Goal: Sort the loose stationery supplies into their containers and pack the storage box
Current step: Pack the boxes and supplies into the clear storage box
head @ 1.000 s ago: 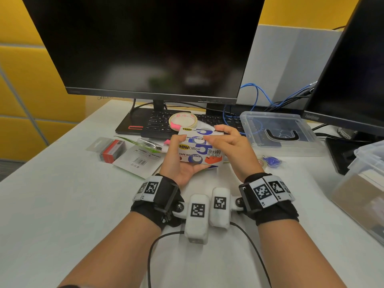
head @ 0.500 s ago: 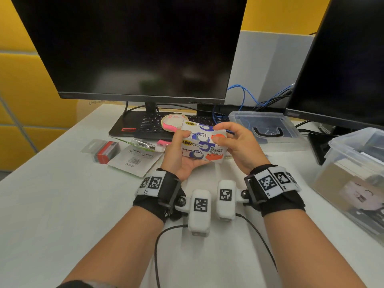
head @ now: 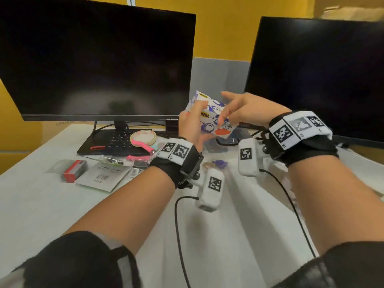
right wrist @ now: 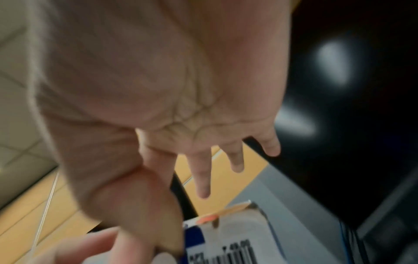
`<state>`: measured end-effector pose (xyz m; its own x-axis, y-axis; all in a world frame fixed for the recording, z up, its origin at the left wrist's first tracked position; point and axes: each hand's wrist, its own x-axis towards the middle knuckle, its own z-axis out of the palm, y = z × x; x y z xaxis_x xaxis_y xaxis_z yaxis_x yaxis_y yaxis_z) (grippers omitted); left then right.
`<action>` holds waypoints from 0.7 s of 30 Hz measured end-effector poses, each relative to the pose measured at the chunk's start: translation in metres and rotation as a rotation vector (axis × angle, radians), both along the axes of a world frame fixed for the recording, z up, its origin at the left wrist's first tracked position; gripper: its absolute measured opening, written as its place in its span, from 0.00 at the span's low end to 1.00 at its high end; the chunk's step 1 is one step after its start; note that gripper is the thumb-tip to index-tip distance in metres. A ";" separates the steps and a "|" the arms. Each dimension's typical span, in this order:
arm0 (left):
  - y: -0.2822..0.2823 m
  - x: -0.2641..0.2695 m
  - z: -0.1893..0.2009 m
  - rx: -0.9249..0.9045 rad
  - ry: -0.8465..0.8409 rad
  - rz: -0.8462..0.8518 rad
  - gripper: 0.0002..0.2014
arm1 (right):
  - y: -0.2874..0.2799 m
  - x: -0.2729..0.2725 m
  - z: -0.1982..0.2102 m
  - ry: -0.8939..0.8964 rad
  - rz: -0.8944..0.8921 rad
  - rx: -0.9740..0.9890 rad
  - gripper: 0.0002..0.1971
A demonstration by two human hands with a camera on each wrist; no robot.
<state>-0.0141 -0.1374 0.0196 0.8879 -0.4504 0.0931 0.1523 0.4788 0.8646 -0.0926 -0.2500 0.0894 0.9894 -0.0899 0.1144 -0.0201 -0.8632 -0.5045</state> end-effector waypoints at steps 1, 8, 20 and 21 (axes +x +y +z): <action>-0.010 -0.004 0.006 -0.006 -0.001 -0.014 0.18 | -0.005 -0.006 0.009 0.061 0.012 -0.046 0.13; -0.069 -0.042 0.021 -0.034 0.065 -0.133 0.25 | -0.047 -0.033 0.036 0.230 -0.109 -0.210 0.27; -0.106 -0.061 0.002 0.538 -0.246 -0.294 0.29 | -0.130 -0.087 0.020 0.247 -0.265 -0.349 0.10; -0.110 -0.063 -0.002 0.599 -0.286 -0.281 0.25 | -0.132 -0.088 0.018 0.295 -0.279 -0.356 0.13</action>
<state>-0.0768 -0.2473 0.0177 0.7087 -0.7048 -0.0303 -0.0716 -0.1146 0.9908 -0.1808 -0.3815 0.1073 0.9281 -0.3604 -0.0930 -0.3698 -0.9213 -0.1204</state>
